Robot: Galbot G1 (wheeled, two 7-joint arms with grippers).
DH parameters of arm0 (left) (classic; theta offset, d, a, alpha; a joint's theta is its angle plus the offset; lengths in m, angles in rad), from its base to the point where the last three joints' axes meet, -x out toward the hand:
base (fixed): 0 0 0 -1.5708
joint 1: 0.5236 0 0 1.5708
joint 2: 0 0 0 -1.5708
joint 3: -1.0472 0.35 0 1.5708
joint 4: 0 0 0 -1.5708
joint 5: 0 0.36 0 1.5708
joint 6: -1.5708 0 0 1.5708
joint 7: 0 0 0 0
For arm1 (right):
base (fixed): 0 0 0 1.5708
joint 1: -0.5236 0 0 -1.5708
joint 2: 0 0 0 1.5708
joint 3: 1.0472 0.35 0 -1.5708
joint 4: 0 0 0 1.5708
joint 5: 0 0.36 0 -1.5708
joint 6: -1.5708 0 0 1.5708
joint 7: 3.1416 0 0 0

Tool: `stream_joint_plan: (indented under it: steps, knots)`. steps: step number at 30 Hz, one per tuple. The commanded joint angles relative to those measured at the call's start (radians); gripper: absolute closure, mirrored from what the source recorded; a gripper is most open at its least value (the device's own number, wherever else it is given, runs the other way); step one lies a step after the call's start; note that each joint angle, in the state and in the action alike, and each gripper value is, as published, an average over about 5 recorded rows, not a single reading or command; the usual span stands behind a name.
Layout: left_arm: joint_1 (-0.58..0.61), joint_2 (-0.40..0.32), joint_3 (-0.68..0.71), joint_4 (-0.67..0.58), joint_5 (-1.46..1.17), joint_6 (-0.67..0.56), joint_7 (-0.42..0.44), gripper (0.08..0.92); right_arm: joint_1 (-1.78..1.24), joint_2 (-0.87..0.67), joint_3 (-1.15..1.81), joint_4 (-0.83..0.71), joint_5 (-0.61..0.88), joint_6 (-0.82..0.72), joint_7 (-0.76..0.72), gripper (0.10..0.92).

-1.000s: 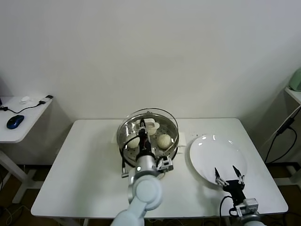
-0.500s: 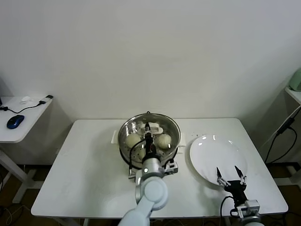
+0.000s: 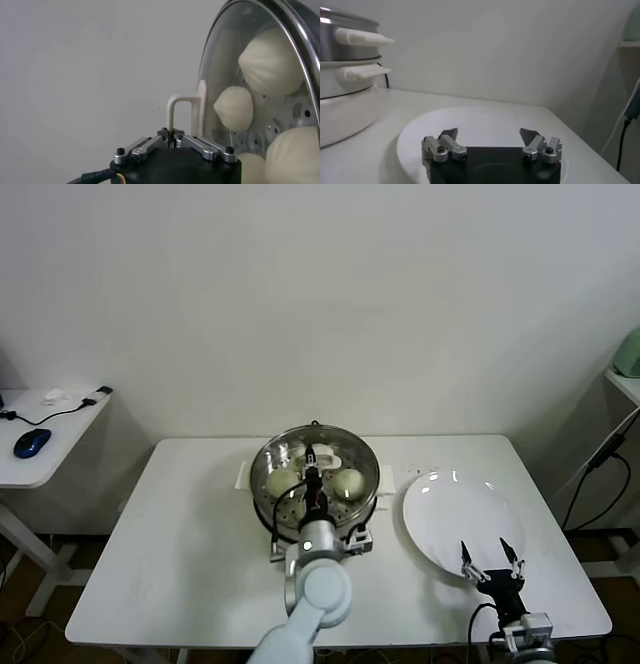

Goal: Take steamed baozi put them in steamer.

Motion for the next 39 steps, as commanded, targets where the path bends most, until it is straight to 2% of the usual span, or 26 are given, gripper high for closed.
stream_joint_plan:
  steps: [1, 4, 11, 20, 23, 26, 29, 33, 36, 39]
  knots:
    - [-0.005, 0.000, -0.002, 0.013, 0.002, 0.012, -0.006, 0.865, 0.000, 0.001, -0.005, 0.002, -0.005, 0.008, 0.000, 0.203]
    - [-0.001, 0.001, -0.005, 0.013, 0.003, 0.006, -0.011, 0.817, 0.000, -0.001, -0.009, 0.006, -0.006, 0.003, -0.003, 0.203]
    - [0.020, 0.018, 0.008, -0.042, -0.003, 0.001, 0.003, 0.614, 0.003, -0.004, -0.011, 0.023, 0.010, -0.012, 0.019, 0.203]
    - [0.065, 0.080, 0.067, -0.241, -0.107, 0.001, 0.047, 0.345, 0.014, -0.017, -0.020, 0.036, 0.012, -0.009, 0.015, 0.203]
    - [0.097, 0.116, 0.079, -0.310, -0.209, -0.020, 0.013, 0.268, 0.025, -0.012, -0.028, 0.036, 0.000, 0.001, 0.015, 0.203]
    - [0.145, 0.158, 0.057, -0.379, -0.340, -0.064, -0.058, 0.202, 0.033, -0.009, -0.034, 0.035, -0.011, 0.022, 0.018, 0.203]
    - [0.202, 0.195, -0.017, -0.439, -0.527, -0.153, -0.151, 0.179, 0.040, -0.004, -0.038, 0.034, -0.004, 0.048, 0.023, 0.203]
    - [0.276, 0.258, -0.174, -0.499, -0.904, -0.299, -0.292, 0.177, 0.044, 0.004, -0.038, 0.026, 0.007, 0.067, 0.026, 0.203]
    - [0.302, 0.286, -0.367, -0.519, -1.269, -0.438, -0.388, 0.177, 0.045, 0.004, -0.040, 0.014, 0.010, 0.079, 0.030, 0.203]
    - [0.318, 0.297, -0.584, -0.488, -1.625, -0.580, -0.405, 0.177, 0.049, 0.005, -0.040, 0.005, 0.016, 0.084, 0.035, 0.203]
